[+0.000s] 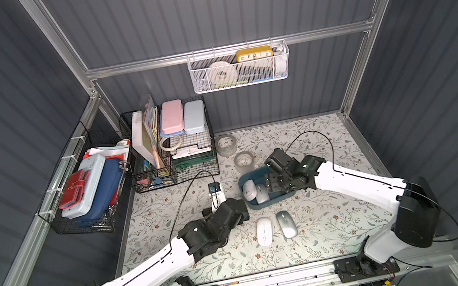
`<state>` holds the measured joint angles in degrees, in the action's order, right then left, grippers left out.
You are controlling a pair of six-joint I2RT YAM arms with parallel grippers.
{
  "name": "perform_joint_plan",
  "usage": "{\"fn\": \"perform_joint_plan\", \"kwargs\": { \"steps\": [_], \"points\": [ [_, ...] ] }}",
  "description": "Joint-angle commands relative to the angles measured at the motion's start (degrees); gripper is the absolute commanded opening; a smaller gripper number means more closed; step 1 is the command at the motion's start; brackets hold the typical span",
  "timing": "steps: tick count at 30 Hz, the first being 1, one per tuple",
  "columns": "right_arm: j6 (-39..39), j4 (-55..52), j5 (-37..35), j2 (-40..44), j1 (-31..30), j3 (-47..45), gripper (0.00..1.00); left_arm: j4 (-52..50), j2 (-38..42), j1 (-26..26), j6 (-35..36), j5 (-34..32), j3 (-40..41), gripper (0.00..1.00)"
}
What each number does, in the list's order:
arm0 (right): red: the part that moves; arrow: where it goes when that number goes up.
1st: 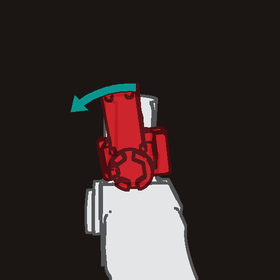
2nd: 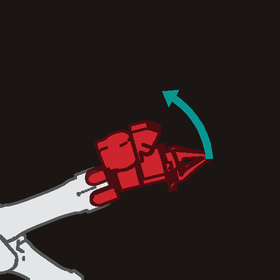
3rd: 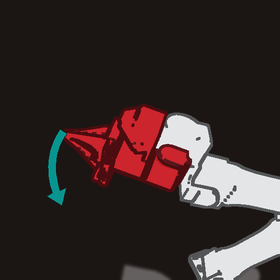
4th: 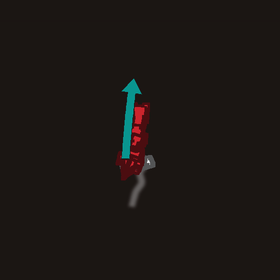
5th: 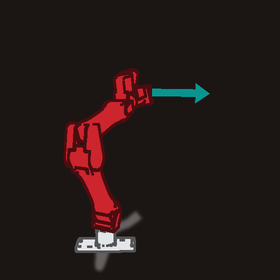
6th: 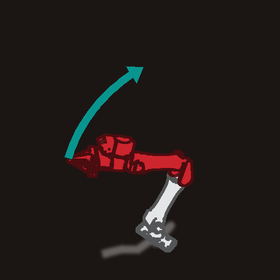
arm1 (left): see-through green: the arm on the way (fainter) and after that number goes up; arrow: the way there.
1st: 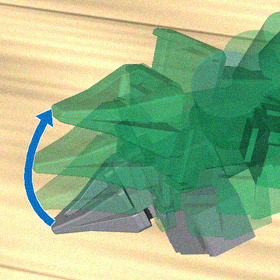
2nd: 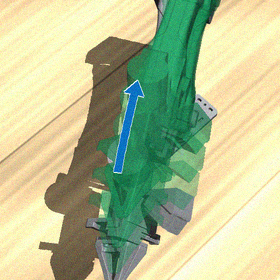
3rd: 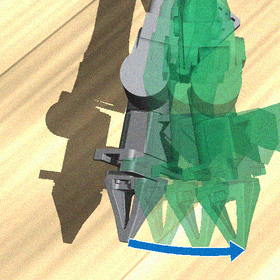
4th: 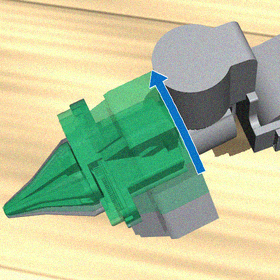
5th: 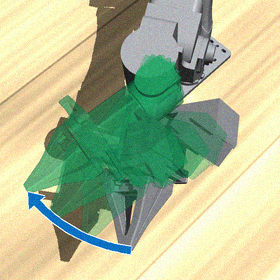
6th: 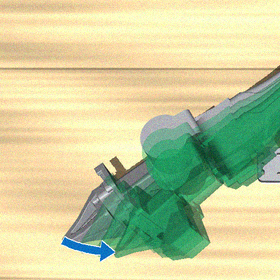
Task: Take out the mouse from the storage box
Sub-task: Pick up the mouse from the storage box.
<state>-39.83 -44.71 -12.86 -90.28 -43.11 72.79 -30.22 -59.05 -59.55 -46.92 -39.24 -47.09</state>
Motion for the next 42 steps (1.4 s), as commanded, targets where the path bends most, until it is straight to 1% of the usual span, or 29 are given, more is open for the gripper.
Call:
{"fn": "perform_joint_plan", "kwargs": {
  "steps": [1, 5, 10, 13, 16, 20, 29, 42],
  "points": [
    [1.61, 1.81, 3.88, -4.68, 0.04, 3.18, 0.82, -4.71, 2.99, 0.46, -5.06, -4.49, 1.9, 0.99],
    [1.03, 2.34, 6.03, -11.28, 0.0, 8.13, 0.8, -5.44, 5.26, 0.59, -5.61, -4.8, 3.32, 1.0],
    [-0.27, 3.61, 8.19, -17.96, 0.41, 12.08, 0.77, -6.43, 5.62, 0.62, -6.39, -4.81, 3.83, 0.99],
    [-1.53, 6.49, 11.21, -19.95, 1.47, 11.84, 0.75, -6.52, 5.91, 0.65, -6.47, -4.88, 4.15, 0.99],
    [-2.98, 11.28, 17.38, -20.93, 3.37, 10.24, 0.73, -6.61, 5.79, 0.68, -6.43, -5.14, 4.48, 1.0],
    [-3.69, 13.43, 20.65, -22.8, 3.97, 10.42, 0.7, -6.83, 5.55, 0.72, -6.87, -5.32, 4.85, 0.99],
    [-3.61, 13.4, 20.79, -26.04, 5.22, 11.71, 0.64, -7.53, 5.94, 0.66, -7.69, -5.67, 5.52, 0.99],
    [-3.91, 15.7, 24.36, -29.77, 5.22, 12.05, 0.6, -7.57, 5.04, 0.66, -7.97, -6.2, 5.47, 0.99]
  ]
}}
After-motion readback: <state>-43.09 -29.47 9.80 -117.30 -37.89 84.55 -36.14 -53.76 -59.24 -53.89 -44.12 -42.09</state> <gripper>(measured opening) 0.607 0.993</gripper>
